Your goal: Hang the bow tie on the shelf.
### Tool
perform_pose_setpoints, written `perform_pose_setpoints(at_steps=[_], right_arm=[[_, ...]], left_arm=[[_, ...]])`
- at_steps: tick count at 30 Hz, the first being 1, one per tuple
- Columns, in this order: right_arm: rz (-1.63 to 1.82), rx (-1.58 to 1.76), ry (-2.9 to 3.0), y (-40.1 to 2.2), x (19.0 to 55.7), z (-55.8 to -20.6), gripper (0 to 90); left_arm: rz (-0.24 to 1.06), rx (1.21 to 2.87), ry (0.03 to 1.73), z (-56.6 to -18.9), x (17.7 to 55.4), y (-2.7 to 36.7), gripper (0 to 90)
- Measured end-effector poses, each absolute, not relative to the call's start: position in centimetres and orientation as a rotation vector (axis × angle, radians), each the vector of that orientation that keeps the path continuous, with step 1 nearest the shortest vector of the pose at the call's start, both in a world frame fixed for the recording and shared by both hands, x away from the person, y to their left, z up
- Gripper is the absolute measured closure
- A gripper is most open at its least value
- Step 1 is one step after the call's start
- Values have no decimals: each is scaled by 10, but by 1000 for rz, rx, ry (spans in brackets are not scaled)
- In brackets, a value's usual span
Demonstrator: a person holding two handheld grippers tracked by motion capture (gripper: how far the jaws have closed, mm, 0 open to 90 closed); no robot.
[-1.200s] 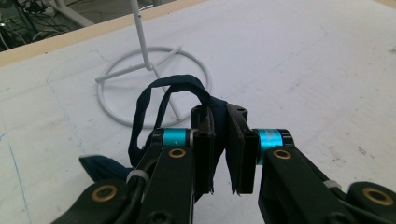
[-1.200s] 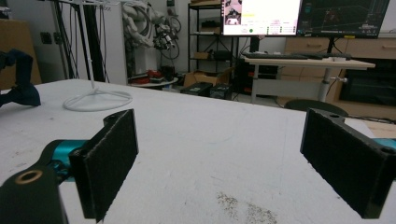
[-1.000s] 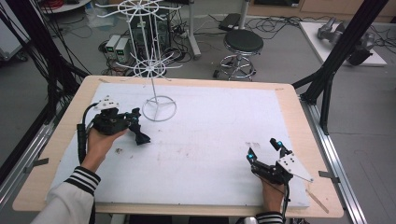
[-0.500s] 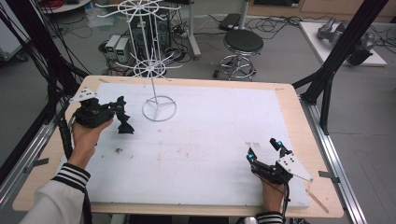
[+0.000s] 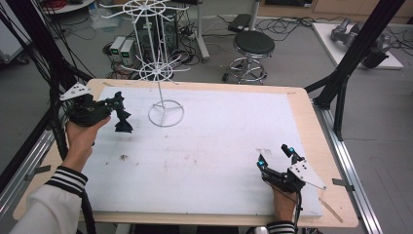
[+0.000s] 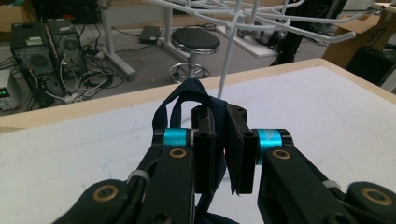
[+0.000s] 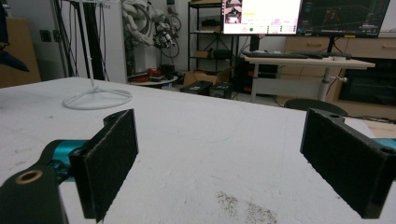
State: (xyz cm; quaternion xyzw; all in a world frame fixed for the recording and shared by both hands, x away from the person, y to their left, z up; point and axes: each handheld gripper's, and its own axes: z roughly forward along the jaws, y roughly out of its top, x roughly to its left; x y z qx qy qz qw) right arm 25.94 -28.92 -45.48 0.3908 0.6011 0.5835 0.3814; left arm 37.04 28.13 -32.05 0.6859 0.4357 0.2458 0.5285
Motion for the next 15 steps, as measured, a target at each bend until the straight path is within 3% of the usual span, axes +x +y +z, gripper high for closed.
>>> perform_pose_setpoints(at_steps=[15], right_arm=[[1485,993,1537,-289,260,-455,103]], left_arm=[[601,1630,977,-293,384,287,819]])
